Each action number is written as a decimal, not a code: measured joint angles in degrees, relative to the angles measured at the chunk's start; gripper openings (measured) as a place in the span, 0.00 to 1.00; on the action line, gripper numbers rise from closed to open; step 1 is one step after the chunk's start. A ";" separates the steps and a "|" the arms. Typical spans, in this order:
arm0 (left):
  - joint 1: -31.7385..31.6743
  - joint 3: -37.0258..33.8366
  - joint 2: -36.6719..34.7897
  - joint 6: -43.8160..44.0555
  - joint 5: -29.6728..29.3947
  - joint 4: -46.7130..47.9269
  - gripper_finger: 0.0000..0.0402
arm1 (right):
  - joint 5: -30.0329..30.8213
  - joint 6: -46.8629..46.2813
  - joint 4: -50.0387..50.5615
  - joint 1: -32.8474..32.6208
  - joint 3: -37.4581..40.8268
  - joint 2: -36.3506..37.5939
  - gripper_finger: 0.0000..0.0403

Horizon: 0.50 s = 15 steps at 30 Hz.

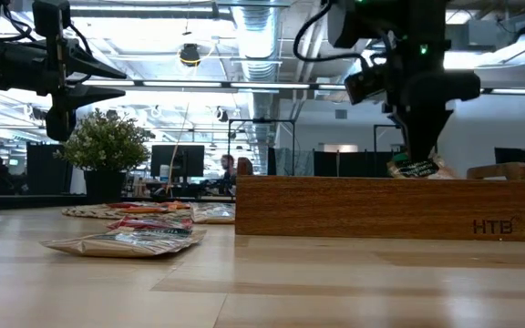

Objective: Pick & Place Tea
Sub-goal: Put the brown tea bag into the right slot of the wooden organizer

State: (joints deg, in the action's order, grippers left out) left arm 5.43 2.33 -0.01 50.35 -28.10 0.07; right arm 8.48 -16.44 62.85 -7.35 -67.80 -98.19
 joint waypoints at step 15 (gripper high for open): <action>0.00 0.00 0.00 0.00 0.07 -0.06 0.27 | -4.23 1.47 -0.35 -0.72 -0.02 -2.65 0.00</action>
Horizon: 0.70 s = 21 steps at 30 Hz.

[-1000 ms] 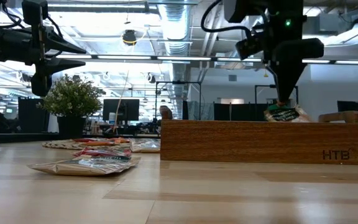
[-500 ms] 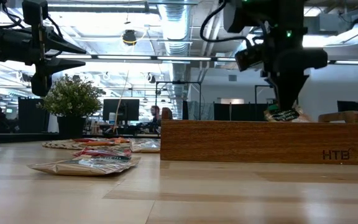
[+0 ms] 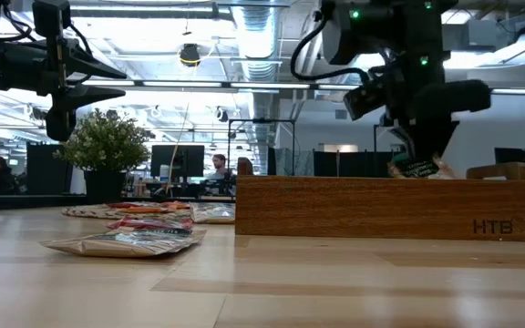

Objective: Pick & Place Tea
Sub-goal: Put the brown tea bag into the right slot of the wooden organizer

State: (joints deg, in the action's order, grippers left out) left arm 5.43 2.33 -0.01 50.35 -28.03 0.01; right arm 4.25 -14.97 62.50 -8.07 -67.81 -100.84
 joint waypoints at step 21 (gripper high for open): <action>0.01 0.00 0.00 0.00 0.02 0.04 0.27 | -4.29 -2.09 0.64 -2.80 -0.05 1.73 0.00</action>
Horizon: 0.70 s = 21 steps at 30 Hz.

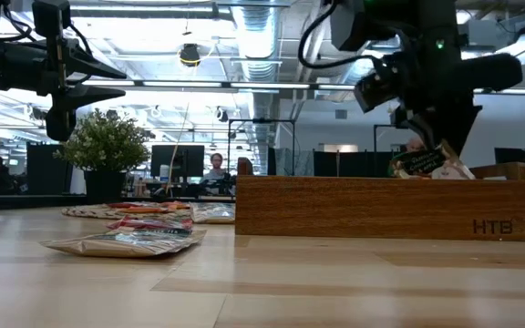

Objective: Pick & Place Tea
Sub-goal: Put the brown tea bag into the right slot of the wooden organizer

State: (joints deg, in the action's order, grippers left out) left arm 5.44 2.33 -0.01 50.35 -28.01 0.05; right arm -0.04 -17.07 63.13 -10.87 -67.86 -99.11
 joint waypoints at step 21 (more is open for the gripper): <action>0.01 0.00 0.00 0.04 -0.02 -0.09 0.27 | 0.65 -1.41 -1.52 -0.37 0.01 4.33 0.00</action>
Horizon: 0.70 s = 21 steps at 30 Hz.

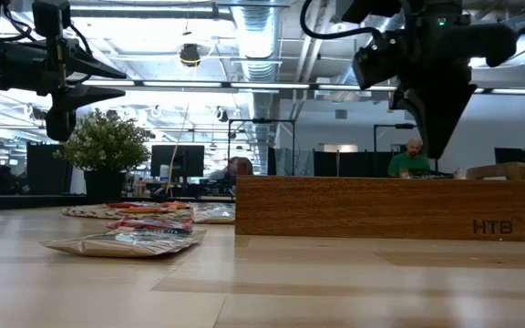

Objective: Pick & Place Tea
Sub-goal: Put the brown tea bag into the right slot of the wooden organizer

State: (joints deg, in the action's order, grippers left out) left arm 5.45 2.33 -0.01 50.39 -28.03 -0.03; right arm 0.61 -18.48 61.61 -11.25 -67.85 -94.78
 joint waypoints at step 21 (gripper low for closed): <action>-0.02 0.00 0.00 -0.01 0.04 -0.07 0.27 | -3.67 -24.01 7.54 -23.70 4.23 12.93 0.00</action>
State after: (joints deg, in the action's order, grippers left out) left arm 5.43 2.33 -0.01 50.38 -27.99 -0.10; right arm -3.06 -42.49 69.16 -34.94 -63.63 -81.85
